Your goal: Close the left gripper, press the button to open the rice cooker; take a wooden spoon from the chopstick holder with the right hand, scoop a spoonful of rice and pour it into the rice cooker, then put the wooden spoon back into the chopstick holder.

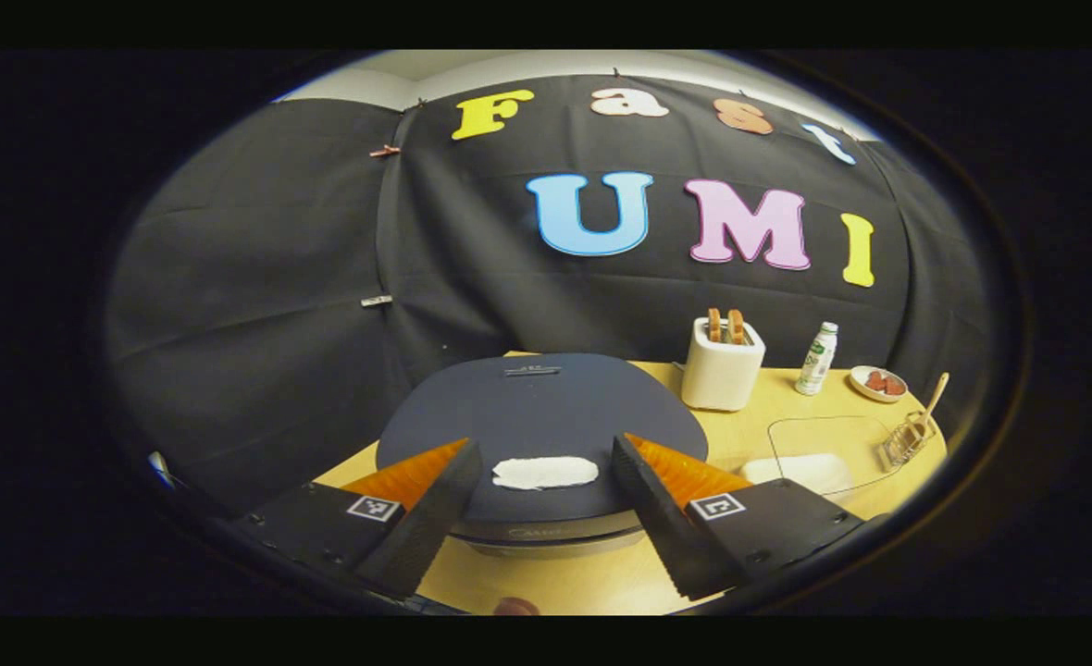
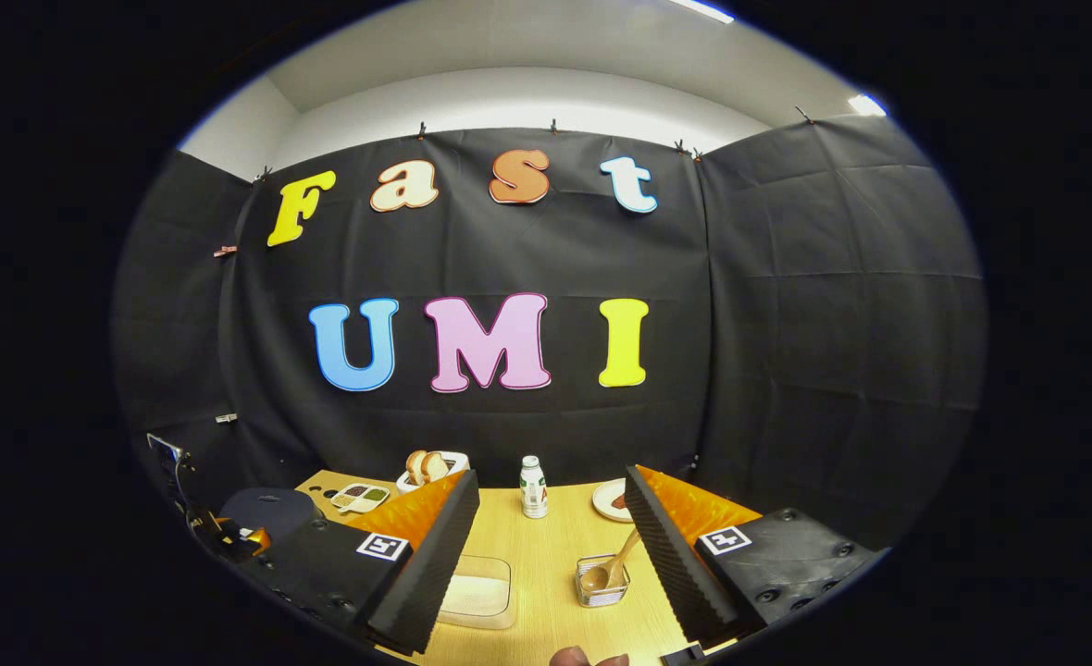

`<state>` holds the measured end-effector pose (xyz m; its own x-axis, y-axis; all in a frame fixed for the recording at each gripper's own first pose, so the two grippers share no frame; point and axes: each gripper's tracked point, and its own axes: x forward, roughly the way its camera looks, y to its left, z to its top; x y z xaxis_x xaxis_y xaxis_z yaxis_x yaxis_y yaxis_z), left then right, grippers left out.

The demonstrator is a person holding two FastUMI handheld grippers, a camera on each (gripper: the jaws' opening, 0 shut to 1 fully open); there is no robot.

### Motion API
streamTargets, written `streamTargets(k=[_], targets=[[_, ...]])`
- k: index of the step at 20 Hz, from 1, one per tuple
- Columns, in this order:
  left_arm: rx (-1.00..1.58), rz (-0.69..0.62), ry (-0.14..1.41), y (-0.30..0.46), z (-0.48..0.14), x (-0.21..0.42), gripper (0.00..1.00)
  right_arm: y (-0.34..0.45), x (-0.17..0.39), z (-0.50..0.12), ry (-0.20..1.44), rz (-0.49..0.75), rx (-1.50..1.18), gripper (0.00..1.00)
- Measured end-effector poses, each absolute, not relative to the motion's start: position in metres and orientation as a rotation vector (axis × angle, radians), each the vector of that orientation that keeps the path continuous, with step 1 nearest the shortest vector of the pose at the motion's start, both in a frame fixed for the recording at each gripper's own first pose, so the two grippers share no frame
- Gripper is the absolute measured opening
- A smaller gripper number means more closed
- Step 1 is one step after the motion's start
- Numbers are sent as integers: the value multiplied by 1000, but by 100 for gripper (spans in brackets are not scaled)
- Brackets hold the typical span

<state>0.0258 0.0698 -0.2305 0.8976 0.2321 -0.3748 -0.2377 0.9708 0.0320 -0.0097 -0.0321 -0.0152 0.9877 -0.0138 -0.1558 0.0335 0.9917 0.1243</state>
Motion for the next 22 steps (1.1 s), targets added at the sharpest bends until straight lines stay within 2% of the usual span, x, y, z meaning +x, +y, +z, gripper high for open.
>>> streamTargets(k=[16, 22], targets=[[-23, 214, 414, 71, -233, 26, 98, -31, -13, -14, 151, -29, 129, 98], [-38, 197, 372, 71, -200, 26, 94, -32, -10, -11, 144, -31, 120, 98]])
